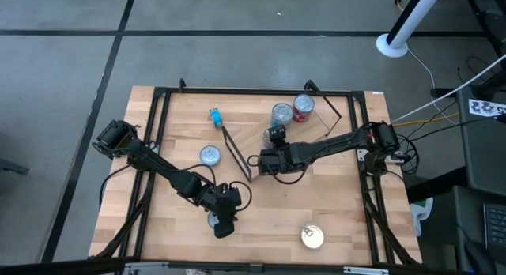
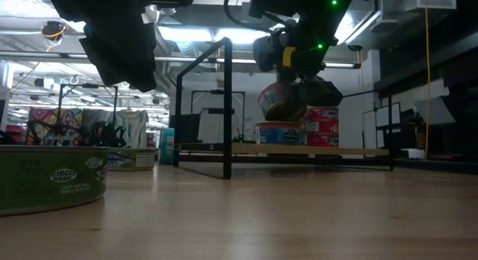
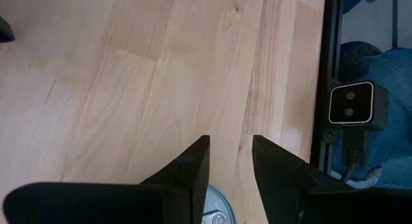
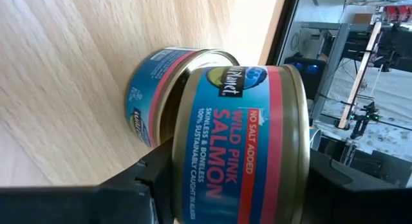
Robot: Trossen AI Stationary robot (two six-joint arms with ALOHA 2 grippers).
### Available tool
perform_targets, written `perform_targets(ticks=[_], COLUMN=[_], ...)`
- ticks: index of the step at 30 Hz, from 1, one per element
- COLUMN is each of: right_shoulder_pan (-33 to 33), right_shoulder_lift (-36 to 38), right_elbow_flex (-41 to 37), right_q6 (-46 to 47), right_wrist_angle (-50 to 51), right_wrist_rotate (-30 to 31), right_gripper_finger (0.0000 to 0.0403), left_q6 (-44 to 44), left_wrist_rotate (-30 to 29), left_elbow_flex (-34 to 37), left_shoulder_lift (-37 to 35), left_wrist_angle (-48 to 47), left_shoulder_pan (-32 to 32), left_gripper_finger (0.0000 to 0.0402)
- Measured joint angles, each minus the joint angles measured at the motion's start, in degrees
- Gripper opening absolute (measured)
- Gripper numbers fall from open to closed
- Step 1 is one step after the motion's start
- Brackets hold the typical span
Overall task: Stack canned seafood by type on shelf
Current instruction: Stack the left blue tuna can on top of the blue tuna can on the shelf
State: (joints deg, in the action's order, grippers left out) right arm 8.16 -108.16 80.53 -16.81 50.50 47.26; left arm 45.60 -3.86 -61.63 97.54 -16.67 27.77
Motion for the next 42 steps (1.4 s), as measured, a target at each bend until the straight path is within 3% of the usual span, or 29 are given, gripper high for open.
perform_targets(ticks=[16, 23, 31, 35, 42], right_shoulder_pan=[0.07, 0.04, -0.23, -0.80, -0.72], right_shoulder_lift=[-0.02, -0.02, -0.02, -0.02, -0.02], right_elbow_flex=[-0.02, -0.02, 0.58, 0.87, 0.87], right_q6=[-0.21, -0.22, -0.23, -2.18, -3.03], right_wrist_angle=[-0.01, -0.04, 0.55, 0.46, -0.11], right_wrist_rotate=[2.62, 3.76, -0.49, -2.14, -2.38], right_gripper_finger=[0.0218, 0.0218, 0.0218, 0.0218, 0.0218], left_q6=[-0.14, -10.56, -13.85, -19.51, -27.08], left_wrist_rotate=[-1.13, -1.46, -2.53, -6.26, -6.58], left_elbow_flex=[0.07, 0.06, 0.04, -0.04, -0.04], left_shoulder_lift=[0.00, 0.00, 0.00, 0.00, -2.61], left_wrist_angle=[2.33, 20.52, 22.42, 24.54, 24.63], left_shoulder_pan=[0.00, -0.05, -2.02, -3.19, -4.78], left_gripper_finger=[0.0111, 0.0111, 0.0111, 0.0111, 0.0111])
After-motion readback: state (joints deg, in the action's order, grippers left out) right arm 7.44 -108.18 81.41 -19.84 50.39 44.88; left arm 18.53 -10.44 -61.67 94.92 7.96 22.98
